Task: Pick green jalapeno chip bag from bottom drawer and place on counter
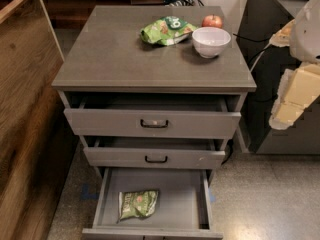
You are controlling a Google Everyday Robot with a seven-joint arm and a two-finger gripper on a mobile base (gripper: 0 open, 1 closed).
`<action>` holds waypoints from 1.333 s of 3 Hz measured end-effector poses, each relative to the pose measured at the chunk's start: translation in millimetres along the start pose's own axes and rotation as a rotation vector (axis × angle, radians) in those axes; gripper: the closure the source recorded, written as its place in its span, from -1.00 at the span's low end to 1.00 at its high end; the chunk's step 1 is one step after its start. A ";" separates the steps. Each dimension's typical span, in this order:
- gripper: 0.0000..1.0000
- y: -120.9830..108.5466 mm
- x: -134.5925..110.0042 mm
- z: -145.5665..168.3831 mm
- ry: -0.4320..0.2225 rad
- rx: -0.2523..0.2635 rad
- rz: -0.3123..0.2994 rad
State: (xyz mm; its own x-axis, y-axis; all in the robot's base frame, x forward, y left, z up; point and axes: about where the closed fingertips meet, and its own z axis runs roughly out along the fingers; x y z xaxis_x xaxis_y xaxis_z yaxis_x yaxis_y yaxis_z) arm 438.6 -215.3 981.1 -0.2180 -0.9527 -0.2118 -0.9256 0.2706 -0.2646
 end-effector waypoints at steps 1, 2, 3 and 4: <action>-1.00 0.1 -1.5 -1.2 -0.008 0.002 -0.008; -1.00 8.1 -13.2 6.2 -0.026 0.005 -0.095; -1.00 25.2 -36.0 38.7 -0.062 -0.045 -0.241; -1.00 46.9 -56.7 88.5 -0.090 -0.135 -0.392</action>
Offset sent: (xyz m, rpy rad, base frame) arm -0.0078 0.0405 -0.0226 -0.0255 -0.0424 0.2548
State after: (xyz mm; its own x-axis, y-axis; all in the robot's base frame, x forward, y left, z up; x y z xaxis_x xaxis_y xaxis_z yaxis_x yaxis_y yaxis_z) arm 435.0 -136.3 897.5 0.1806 -0.9625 -0.2025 -0.9666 -0.1357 -0.2173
